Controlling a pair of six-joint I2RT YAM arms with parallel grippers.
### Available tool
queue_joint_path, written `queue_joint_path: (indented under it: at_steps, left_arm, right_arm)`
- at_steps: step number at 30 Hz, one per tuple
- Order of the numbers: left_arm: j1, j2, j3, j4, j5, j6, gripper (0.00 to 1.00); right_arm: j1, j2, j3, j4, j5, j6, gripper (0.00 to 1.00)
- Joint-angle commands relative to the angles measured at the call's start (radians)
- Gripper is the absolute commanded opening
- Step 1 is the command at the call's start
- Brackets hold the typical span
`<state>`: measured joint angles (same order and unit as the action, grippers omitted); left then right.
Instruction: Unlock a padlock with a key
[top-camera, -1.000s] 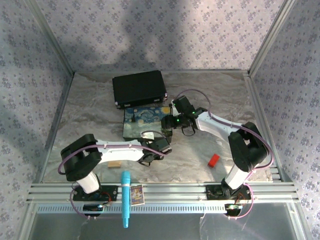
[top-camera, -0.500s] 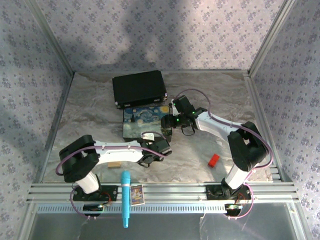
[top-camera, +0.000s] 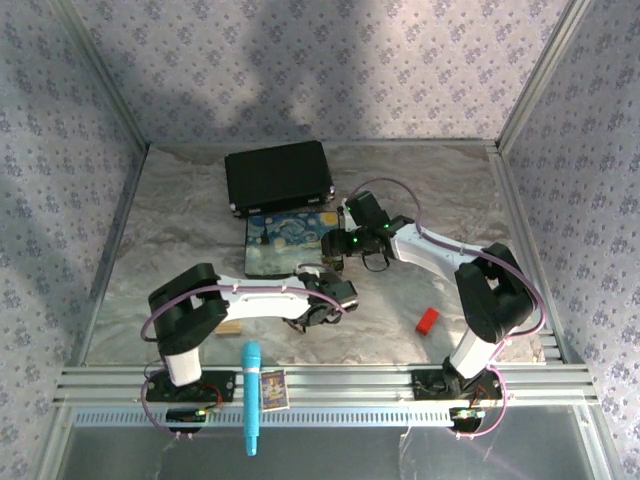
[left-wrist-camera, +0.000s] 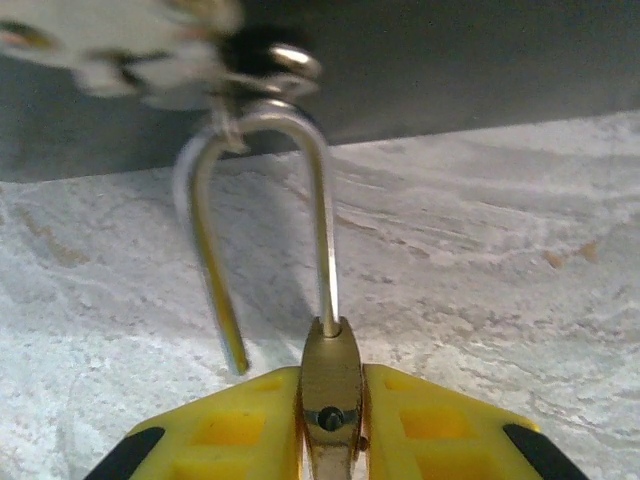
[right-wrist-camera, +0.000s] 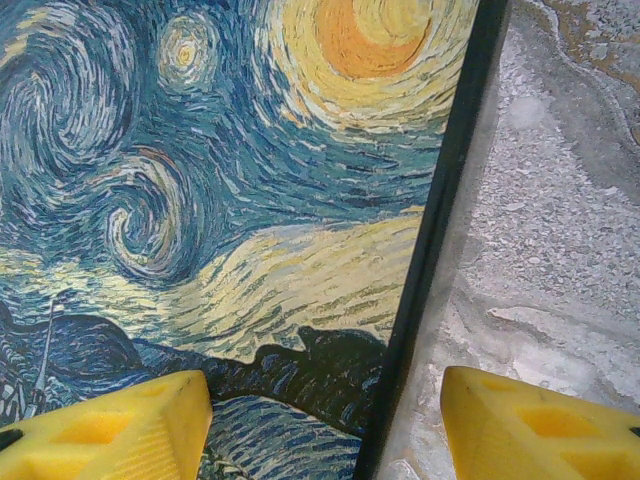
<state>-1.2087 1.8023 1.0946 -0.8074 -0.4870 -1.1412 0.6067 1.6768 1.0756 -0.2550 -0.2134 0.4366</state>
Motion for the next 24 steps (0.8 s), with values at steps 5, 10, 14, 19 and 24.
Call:
queue_joint_path:
  at_steps: [5, 10, 14, 19, 24]
  left_arm:
    - [-0.04, 0.039, 0.053, -0.086, 0.0, 0.008, 0.25]
    - [-0.04, 0.02, 0.048, -0.09, -0.01, -0.007, 0.33]
    - [-0.041, -0.049, 0.006, -0.028, -0.01, 0.001, 0.42]
    - [-0.041, -0.196, -0.037, 0.024, -0.068, 0.029, 0.84]
    - [-0.031, -0.365, -0.083, 0.065, -0.085, 0.072, 1.0]
  right_arm:
    - [0.011, 0.055, -0.057, -0.116, 0.051, -0.006, 0.63]
    - [0.011, 0.06, -0.059, -0.112, 0.049, -0.004, 0.63]
    - [0.009, 0.055, -0.05, -0.115, 0.052, -0.013, 0.64]
    - [-0.01, 0.055, 0.032, -0.16, 0.054, -0.054, 0.64]
    - [-0.01, 0.021, 0.108, -0.191, 0.079, -0.097, 0.74]
